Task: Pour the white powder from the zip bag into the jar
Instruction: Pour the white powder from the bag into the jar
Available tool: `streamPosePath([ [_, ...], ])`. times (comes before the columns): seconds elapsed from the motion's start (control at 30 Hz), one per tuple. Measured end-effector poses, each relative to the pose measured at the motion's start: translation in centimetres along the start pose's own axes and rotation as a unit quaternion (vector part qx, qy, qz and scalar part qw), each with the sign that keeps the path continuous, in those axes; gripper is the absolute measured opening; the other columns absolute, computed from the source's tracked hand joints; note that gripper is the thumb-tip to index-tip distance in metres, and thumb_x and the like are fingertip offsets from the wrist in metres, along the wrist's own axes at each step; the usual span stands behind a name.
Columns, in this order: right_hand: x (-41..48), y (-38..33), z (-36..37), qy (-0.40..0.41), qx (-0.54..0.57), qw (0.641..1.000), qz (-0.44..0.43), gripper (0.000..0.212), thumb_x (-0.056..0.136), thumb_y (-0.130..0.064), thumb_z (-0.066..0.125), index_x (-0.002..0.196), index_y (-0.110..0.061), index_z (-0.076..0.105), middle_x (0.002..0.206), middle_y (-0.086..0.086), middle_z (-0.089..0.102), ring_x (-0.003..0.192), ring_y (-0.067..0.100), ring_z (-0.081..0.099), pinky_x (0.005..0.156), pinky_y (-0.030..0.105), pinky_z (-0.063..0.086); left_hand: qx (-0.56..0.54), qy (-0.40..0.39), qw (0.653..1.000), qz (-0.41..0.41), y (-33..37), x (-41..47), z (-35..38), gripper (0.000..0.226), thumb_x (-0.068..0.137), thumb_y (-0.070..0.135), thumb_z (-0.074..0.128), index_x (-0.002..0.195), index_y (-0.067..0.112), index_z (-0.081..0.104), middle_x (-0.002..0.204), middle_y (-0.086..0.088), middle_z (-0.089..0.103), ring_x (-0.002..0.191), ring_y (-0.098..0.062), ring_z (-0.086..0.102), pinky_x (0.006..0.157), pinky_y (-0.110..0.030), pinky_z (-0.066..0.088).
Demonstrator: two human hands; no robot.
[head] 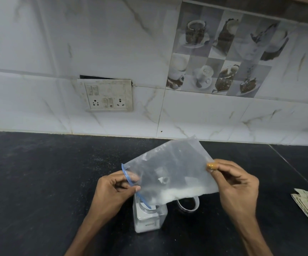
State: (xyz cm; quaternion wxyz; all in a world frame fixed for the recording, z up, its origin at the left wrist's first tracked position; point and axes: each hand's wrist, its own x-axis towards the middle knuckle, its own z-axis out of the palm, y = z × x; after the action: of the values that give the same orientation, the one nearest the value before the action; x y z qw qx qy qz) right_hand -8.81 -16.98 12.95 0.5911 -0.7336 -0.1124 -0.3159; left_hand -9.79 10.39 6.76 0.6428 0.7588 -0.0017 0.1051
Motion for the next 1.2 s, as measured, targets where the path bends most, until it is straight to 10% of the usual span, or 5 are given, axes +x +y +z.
streamPosePath([
  [1.2,-0.2,0.3,-0.9,0.017,-0.008,1.000,0.023,0.027,0.077,0.013,0.070,0.084,-0.012,0.074,0.089,-0.009,0.074,0.085,0.005,0.069,0.077,0.013,0.053,-0.002,0.002,1.000,-0.001,0.0,0.0,0.1,0.027,0.069,-0.005,0.085,0.076,0.020,0.080,0.090,-0.001,0.077,0.061,-0.014,0.065,0.066,-0.027,0.063],
])
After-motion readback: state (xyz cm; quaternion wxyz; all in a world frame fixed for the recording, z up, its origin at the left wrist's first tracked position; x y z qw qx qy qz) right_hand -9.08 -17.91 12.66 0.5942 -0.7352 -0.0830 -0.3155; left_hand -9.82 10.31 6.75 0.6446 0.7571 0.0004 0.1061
